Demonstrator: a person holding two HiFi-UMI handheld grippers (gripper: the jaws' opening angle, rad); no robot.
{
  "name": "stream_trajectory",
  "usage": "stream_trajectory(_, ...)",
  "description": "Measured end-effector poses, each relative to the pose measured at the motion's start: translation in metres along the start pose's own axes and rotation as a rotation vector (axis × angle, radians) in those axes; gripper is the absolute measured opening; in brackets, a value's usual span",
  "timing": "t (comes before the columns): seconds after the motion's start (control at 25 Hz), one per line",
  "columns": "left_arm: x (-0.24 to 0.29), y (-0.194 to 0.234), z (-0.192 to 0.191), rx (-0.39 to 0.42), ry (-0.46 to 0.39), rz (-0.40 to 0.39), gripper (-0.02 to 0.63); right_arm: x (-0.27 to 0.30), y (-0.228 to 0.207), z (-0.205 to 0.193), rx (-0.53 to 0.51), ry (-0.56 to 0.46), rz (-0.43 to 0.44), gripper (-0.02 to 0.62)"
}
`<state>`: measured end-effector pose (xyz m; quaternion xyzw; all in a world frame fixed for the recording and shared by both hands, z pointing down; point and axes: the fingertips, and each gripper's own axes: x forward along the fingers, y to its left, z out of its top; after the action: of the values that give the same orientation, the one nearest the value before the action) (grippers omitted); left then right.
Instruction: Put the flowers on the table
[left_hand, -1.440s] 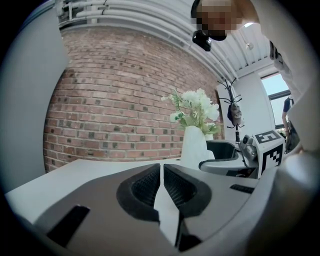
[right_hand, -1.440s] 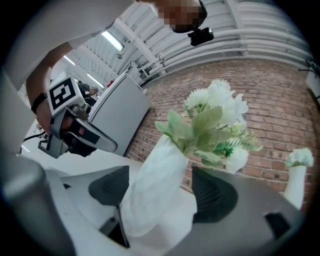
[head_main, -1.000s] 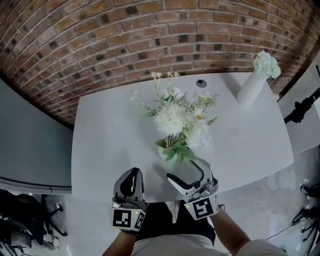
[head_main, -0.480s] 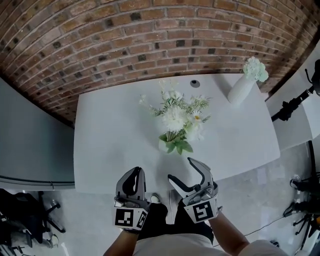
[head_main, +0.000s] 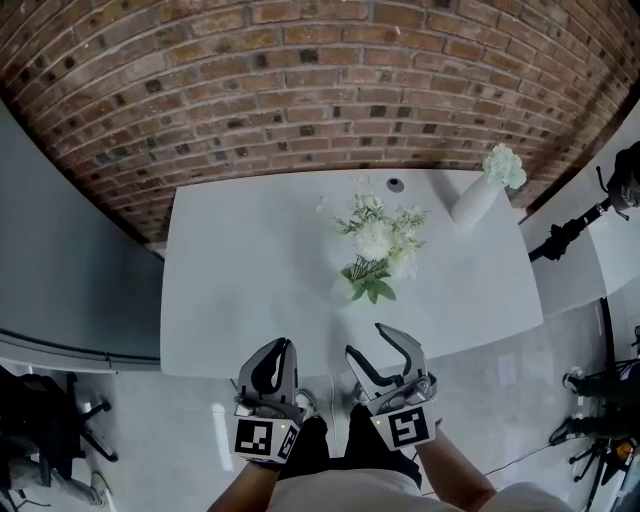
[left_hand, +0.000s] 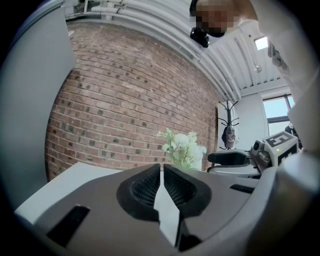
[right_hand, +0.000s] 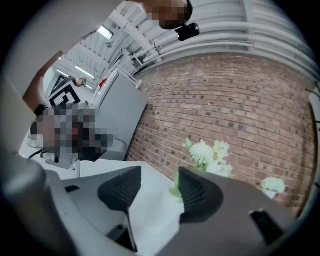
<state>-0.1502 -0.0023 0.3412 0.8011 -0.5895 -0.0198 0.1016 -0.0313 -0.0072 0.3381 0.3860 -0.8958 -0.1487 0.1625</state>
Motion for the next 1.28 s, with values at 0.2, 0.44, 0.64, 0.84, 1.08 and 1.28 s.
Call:
stream_trajectory(0.2,-0.015,0.001,0.01,-0.027,-0.027,-0.009,0.026,-0.001,-0.003,0.018,0.015,-0.004,-0.04,0.217)
stream_trajectory(0.44,-0.023,-0.001,0.011,-0.068,-0.049,-0.033,0.026,-0.002,-0.005,0.027,0.115,0.008,-0.095,0.18)
stream_trajectory(0.64,-0.024,-0.005,0.014,-0.069,-0.055,-0.067,0.026,-0.006,-0.011,0.035,0.18,0.007,-0.139,0.16)
stream_trajectory(0.84,-0.025,-0.026,0.029,-0.049,-0.074,-0.078,0.026,-0.023,-0.022,0.046,0.202,-0.026,-0.152,0.131)
stream_trajectory(1.08,-0.027,-0.064,0.047,-0.002,-0.106,-0.068,0.026,-0.055,-0.049,0.049,0.223,-0.07,-0.159,0.097)
stream_trajectory(1.28,-0.038,-0.1,0.048,0.026,-0.115,-0.041,0.026,-0.088,-0.064,0.045,0.252,-0.092,-0.157,0.063)
